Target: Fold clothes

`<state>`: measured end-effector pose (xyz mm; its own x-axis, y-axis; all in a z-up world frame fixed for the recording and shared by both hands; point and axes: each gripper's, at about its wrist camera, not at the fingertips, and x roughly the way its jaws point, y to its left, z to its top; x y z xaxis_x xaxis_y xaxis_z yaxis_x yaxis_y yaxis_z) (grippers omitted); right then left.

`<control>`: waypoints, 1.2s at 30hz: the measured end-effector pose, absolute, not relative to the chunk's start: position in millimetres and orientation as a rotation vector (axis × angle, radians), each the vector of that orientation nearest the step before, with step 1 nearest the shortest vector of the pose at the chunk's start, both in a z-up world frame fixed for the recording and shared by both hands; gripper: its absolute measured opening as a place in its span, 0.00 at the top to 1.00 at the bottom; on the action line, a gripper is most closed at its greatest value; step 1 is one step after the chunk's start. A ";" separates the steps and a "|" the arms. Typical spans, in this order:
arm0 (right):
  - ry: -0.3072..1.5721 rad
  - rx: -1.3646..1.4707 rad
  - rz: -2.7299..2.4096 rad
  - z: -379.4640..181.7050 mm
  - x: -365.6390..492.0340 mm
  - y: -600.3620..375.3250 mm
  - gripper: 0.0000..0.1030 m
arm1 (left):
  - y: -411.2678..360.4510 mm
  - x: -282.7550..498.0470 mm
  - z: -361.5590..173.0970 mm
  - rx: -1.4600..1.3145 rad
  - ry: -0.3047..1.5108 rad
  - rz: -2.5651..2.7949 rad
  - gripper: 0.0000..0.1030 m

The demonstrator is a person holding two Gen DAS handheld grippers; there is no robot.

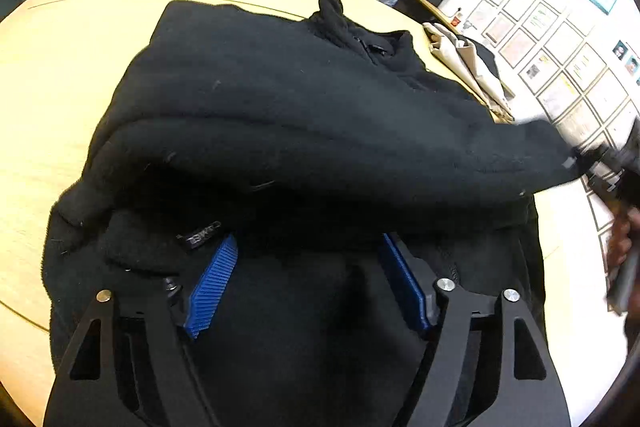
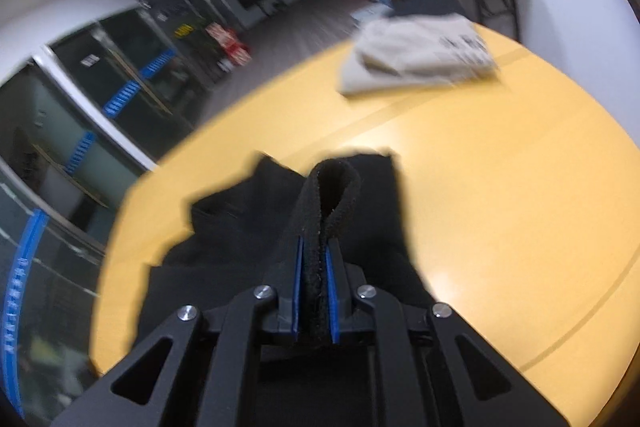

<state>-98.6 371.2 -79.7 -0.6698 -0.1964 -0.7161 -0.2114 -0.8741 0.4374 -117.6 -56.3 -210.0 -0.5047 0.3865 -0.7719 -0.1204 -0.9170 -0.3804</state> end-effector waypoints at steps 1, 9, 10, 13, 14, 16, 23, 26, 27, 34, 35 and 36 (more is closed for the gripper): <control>0.764 -1.316 2.712 -98.0 -95.5 376.7 0.90 | -59.0 -117.0 -211.3 -1.355 -0.398 2.460 0.31; 0.616 -1.460 2.602 -160.2 -66.4 391.0 0.89 | -71.5 -108.0 -188.4 -1.318 -0.357 2.481 0.38; 0.566 -1.449 2.603 -154.3 -66.2 390.7 0.88 | -71.9 -106.6 -182.5 -1.303 -0.346 2.492 0.34; 0.392 -1.352 2.626 -120.1 -62.8 388.4 0.82 | -73.3 -102.5 -164.7 -1.255 -0.313 2.522 0.16; 0.356 -1.310 2.660 -108.8 -59.5 384.7 0.80 | -73.6 -101.4 -159.4 -1.241 -0.301 2.530 0.14; 0.292 -1.227 2.747 -85.9 -54.7 373.2 0.71 | -74.4 -105.0 -165.0 -1.261 -0.288 2.515 0.13; 0.313 -1.465 2.872 -116.8 -78.1 316.3 0.64 | -87.0 -107.0 -173.3 -1.309 -0.279 2.534 0.13; 0.378 -1.606 2.713 -164.4 -82.8 330.4 0.87 | -92.4 -107.9 -176.8 -1.329 -0.275 2.543 0.29; 0.432 -1.580 2.720 -166.0 -78.8 338.6 0.92 | -94.2 -108.2 -178.0 -1.336 -0.273 2.545 0.36; 0.341 -1.568 2.729 -128.7 -46.7 348.9 0.63 | -111.9 -96.8 -167.1 -1.341 -0.287 2.599 0.23; 0.342 -1.551 2.746 -118.3 -32.6 351.3 0.51 | -118.7 -88.0 -156.4 -1.317 -0.300 2.618 0.22; 0.344 -1.534 2.763 -107.8 -18.4 353.8 0.48 | -125.2 -78.2 -145.7 -1.307 -0.294 2.639 0.20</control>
